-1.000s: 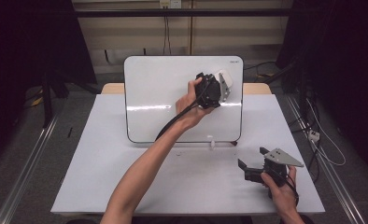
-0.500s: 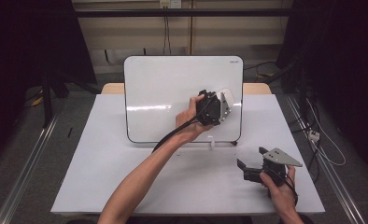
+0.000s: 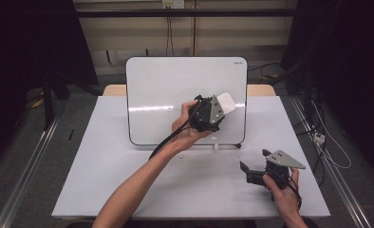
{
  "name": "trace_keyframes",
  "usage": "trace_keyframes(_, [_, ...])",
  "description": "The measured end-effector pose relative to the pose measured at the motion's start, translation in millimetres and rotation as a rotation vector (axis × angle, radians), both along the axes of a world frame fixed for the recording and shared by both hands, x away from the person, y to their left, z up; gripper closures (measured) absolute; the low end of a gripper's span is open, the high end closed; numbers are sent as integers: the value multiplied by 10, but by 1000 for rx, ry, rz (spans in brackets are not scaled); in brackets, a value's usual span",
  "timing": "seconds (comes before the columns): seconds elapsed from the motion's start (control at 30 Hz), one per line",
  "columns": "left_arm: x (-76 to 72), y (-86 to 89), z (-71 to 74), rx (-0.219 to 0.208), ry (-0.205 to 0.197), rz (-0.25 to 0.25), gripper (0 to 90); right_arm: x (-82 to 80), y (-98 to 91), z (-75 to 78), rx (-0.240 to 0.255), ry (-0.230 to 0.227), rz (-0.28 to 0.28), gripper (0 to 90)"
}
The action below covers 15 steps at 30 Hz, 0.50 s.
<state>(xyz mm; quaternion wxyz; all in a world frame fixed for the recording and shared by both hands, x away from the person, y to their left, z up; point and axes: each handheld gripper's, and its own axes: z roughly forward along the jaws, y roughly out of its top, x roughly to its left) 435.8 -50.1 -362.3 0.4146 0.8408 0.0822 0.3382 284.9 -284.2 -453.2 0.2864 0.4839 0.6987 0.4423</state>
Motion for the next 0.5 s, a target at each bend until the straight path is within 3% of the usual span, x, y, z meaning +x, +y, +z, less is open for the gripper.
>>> trace_keyframes(0.17, [-62,211,-33,-37,21,43,312,-17,-3,4,2,-5,4,45])
trace_keyframes(0.27, [-75,352,-23,-37,25,73,311,-26,-6,12,6,-4,2,45])
trace_keyframes(0.5, [-101,694,30,-104,57,136,311,12,20,6,2,3,4,45])
